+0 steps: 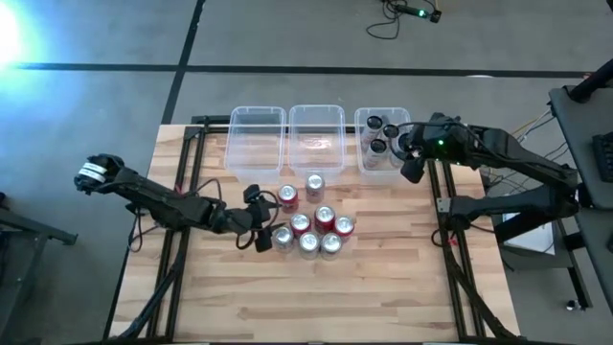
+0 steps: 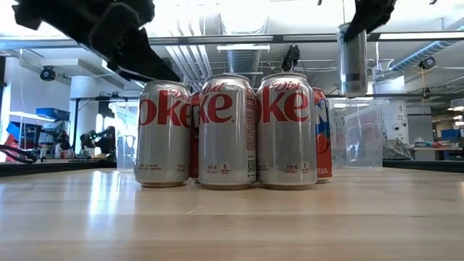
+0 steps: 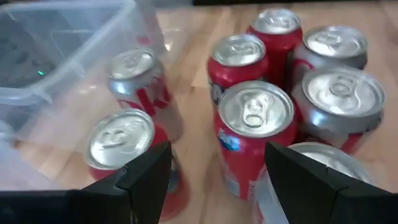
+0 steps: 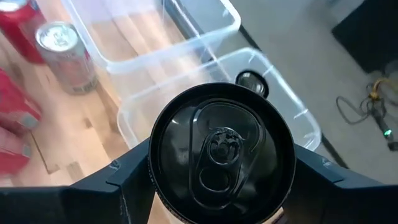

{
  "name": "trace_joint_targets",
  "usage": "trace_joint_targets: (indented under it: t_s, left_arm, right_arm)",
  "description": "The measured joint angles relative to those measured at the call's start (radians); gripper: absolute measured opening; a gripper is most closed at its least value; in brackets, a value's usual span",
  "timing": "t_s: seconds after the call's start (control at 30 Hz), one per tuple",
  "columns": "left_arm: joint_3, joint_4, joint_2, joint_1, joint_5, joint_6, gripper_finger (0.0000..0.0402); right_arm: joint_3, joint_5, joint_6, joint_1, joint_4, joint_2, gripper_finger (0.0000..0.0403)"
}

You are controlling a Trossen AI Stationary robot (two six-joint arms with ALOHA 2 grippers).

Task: Sort soda cans
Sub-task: Put the white-pink soda can into the right transparent bin

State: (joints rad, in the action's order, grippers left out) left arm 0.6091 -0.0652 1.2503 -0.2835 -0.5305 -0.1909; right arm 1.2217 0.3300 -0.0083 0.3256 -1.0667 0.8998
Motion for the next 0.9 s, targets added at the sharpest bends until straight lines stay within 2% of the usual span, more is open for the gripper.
trace_joint_targets:
  t_s: [0.23,0.4,0.6,0.9]
  left_arm:
    - [0.0,-0.011,0.013,0.015,0.005,-0.002,0.0242]
    - [0.0,-0.012,-0.006,0.014,0.013,-0.008,0.0242]
    - [0.0,-0.009,-0.008,0.014,0.018,-0.008,0.0242]
    - [0.0,-0.007,-0.008,0.014,0.018,-0.001,0.0242]
  right_arm:
    - [-0.11,-0.095,0.008,0.117,0.089,-0.003,0.0256]
    - [-0.203,-0.122,-0.004,0.214,0.184,-0.001,0.0254]
    - [-0.299,-0.255,0.009,0.342,0.273,0.0,0.0256]
    - [-0.405,-0.336,0.017,0.409,0.385,0.028,0.0257]
